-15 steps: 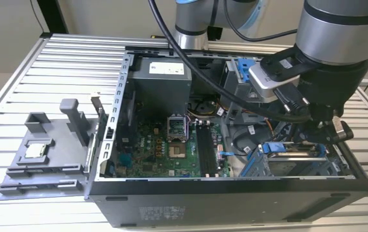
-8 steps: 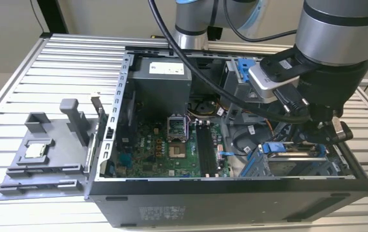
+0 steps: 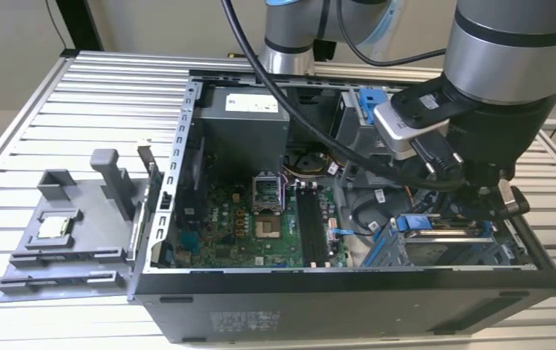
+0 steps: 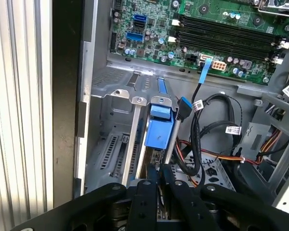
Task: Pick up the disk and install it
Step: 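Insert the second disk wire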
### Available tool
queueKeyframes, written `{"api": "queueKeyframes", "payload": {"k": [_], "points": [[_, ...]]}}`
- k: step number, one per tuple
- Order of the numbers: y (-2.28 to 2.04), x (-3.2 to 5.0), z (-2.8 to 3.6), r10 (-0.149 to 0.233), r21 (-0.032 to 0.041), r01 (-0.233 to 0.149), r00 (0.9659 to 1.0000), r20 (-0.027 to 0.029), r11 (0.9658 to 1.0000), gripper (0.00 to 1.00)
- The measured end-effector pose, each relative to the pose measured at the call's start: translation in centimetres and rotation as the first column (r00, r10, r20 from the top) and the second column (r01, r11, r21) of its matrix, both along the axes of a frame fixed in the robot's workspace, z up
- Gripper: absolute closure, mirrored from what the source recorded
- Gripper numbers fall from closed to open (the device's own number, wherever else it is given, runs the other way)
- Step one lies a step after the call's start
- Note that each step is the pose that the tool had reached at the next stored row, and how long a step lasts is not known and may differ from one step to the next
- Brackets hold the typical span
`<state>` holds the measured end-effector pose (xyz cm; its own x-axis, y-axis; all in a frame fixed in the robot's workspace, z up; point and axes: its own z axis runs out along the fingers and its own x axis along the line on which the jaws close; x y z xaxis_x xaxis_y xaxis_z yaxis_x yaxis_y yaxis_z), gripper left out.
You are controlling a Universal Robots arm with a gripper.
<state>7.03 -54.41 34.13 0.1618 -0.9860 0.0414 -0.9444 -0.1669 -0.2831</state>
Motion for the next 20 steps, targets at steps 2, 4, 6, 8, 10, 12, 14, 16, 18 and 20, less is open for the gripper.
{"api": "queueKeyframes", "payload": {"k": [2, 4, 6, 8, 10, 12, 14, 16, 18, 20], "points": [[0.0, 0.0, -0.08, 0.0, 0.003, 0.0, 1.0, 0.0, 1.0, 1.0], [0.0, 0.0, -0.1, 0.0, 0.0039, 0.0, 1.0, 0.0, 1.0, 1.0], [0.0, 0.0, -0.13, 0.0, 0.0043, 0.0, 1.0, 0.0, 1.0, 1.0], [0.0, 0.0, -0.13, 0.0, 0.0042, 0.0, 1.0, 0.0, 1.0, 1.0], [0.0, 0.0, -0.13, 0.0, 0.0043, 0.0, 1.0, 0.0, 1.0, 1.0], [-0.05, 0.0, -0.21, -0.001, 0.0047, 0.001, 1.0, 0.0, 1.0, 1.0], [-0.08, 0.0, -0.29, -0.002, 0.0043, 0.002, 1.0, 0.0, 1.0, 1.0], [-0.15, 0.0, -0.39, -0.003, 0.0042, 0.003, 1.0, -0.0001, 1.0, 1.0], [-0.22, 0.0, -0.48, -0.004, 0.0045, 0.004, 1.0, 0.0, 1.0, 1.0], [-0.26, 0.0, -0.57, -0.006, 0.0043, 0.006, 1.0, 0.0, 1.0, 1.0]]}}
